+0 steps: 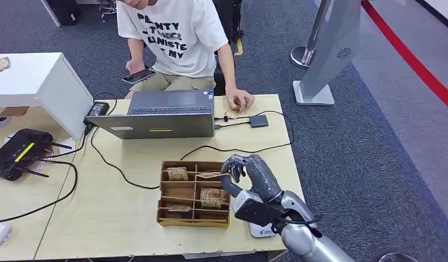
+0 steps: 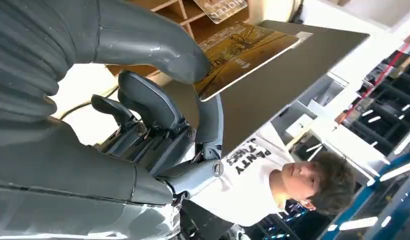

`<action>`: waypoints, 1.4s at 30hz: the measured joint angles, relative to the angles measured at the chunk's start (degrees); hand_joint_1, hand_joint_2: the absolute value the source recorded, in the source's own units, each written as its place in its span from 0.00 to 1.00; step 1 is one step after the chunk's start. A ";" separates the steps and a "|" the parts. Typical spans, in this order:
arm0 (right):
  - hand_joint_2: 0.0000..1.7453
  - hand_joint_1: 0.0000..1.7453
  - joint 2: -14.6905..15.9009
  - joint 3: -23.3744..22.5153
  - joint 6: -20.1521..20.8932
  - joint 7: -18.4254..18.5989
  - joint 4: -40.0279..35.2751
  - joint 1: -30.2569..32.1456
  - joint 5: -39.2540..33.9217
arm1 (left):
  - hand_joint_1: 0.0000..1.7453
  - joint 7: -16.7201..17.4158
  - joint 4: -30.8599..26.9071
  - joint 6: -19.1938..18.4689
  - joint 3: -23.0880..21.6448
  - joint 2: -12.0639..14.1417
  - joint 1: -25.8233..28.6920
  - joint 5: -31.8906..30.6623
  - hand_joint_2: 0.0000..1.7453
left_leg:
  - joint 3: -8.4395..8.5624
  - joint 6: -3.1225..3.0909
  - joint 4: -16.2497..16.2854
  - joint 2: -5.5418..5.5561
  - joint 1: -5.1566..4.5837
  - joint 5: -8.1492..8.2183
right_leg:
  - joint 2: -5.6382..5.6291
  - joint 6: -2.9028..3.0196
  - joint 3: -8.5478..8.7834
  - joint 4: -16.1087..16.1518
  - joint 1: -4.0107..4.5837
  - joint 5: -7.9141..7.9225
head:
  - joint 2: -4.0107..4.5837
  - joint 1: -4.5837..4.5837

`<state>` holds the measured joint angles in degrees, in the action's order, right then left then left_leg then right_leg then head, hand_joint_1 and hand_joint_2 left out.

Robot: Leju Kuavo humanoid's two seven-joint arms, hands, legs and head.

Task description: Pass the card to the sensor for recognition and then transmit it.

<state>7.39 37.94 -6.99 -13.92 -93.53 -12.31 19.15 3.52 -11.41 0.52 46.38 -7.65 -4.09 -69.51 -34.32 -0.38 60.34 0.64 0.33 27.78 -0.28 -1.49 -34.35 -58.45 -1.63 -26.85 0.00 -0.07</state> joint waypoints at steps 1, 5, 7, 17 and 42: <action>1.00 1.00 -0.02 -0.13 0.02 -0.11 -0.18 0.10 -0.35 | 0.00 -0.02 0.00 0.02 0.02 0.00 0.00 -0.02 0.00 | 0.00 0.00 0.00 0.00 0.00 0.00 | 0.00 0.00 0.00 0.00 0.00 0.00 | 0.00 0.02; 1.00 1.00 -0.07 -0.46 0.02 -0.31 -0.72 0.38 -0.96 | 0.00 -0.02 0.00 0.13 0.31 0.00 0.00 -0.15 0.00 | 0.00 0.00 0.00 0.00 0.00 0.00 | 0.00 0.00 0.00 0.00 0.00 0.00 | 0.00 0.00; 1.00 1.00 -0.17 -0.50 0.02 -0.31 -0.79 0.29 -1.03 | 0.00 0.00 0.00 0.13 0.31 0.00 -0.01 -0.48 0.00 | -0.01 0.00 0.00 0.00 0.00 0.00 | 0.00 0.00 0.01 0.00 0.00 0.00 | 0.00 0.00; 1.00 1.00 -1.29 -0.46 0.26 -0.04 -0.74 -2.27 -1.11 | 0.00 0.40 0.00 -0.02 0.31 -0.02 -0.11 -1.29 0.00 | -0.01 0.00 0.00 0.00 0.00 -0.01 | -0.02 0.00 0.00 -0.01 0.00 0.01 | 0.00 0.00; 1.00 1.00 -11.63 -0.26 -9.20 7.28 7.69 -15.33 5.79 | 0.00 2.45 0.00 -1.09 -1.20 -0.57 -2.02 -4.59 0.00 | -0.01 0.00 0.00 0.00 0.00 -0.02 | -0.01 0.01 0.00 -0.03 0.00 0.01 | 0.00 0.02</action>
<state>-4.24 37.68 -16.20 -6.64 -85.83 -27.64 24.94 5.97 -11.41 -0.57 45.18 -8.22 -6.11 -74.10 -34.33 -0.37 60.34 0.63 0.33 27.76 -0.29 -1.48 -34.35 -58.49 -1.63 -26.83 0.00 -0.04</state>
